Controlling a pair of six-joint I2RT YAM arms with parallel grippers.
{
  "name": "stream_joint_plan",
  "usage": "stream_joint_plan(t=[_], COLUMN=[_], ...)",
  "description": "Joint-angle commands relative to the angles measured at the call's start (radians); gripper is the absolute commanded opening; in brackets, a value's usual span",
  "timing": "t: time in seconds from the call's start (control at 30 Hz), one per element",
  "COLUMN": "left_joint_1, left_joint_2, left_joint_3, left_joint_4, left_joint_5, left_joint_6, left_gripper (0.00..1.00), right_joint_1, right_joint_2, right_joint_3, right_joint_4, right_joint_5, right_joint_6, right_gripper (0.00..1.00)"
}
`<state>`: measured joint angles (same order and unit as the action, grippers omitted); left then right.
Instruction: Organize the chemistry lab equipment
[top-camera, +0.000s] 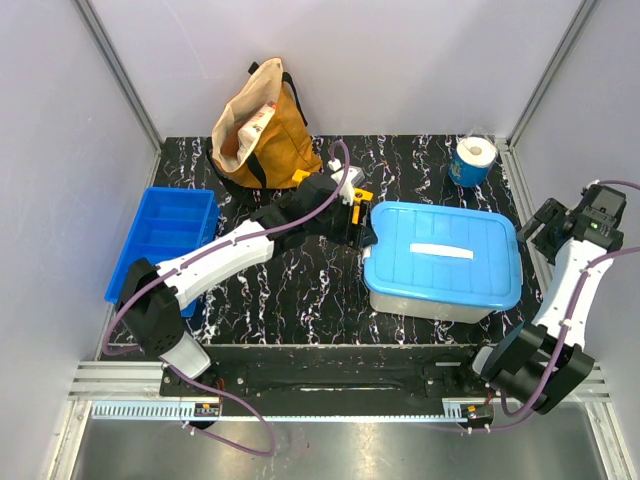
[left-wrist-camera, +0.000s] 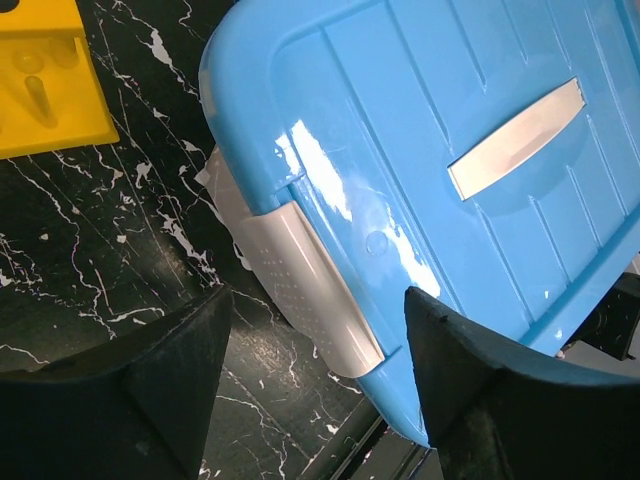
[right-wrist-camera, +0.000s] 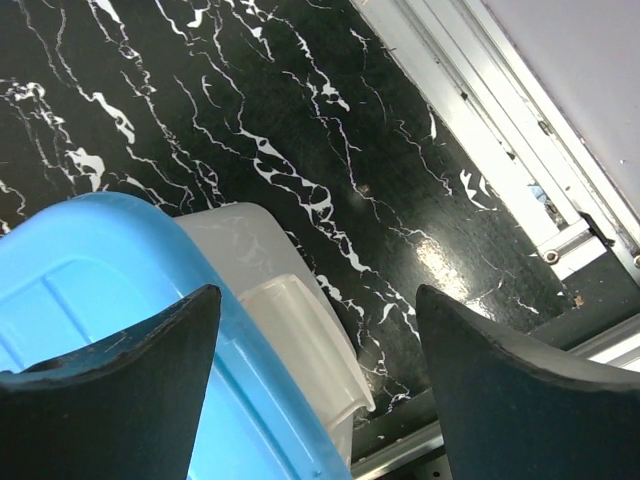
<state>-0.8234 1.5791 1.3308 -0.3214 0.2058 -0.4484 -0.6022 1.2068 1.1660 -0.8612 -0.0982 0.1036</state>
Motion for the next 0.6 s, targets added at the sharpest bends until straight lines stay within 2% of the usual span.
stream_joint_plan(t=[0.0, 0.03, 0.3, 0.4, 0.57], left_joint_1=[0.004, 0.003, 0.003, 0.003, 0.004], left_joint_2=[-0.033, -0.031, -0.033, -0.031, -0.019], left_joint_3=[-0.015, -0.018, -0.024, -0.021, -0.004], left_joint_4=[0.035, 0.035, 0.044, 0.042, 0.025], left_joint_5=[0.0, 0.0, 0.017, 0.015, 0.023], left_joint_6=[0.017, 0.019, 0.025, 0.025, 0.03], left_gripper=[0.72, 0.72, 0.69, 0.69, 0.69], right_joint_1=[-0.008, -0.025, -0.067, -0.082, -0.149], right_joint_2=[0.017, 0.02, 0.023, 0.027, 0.014], right_joint_3=[0.075, 0.077, 0.173, 0.123, 0.009], right_joint_4=[-0.085, -0.088, -0.16, -0.173, -0.134], right_joint_5=[-0.093, -0.135, -0.184, -0.294, -0.357], right_joint_6=[0.033, 0.038, 0.056, 0.038, 0.056], right_gripper=[0.86, 0.87, 0.91, 1.0, 1.0])
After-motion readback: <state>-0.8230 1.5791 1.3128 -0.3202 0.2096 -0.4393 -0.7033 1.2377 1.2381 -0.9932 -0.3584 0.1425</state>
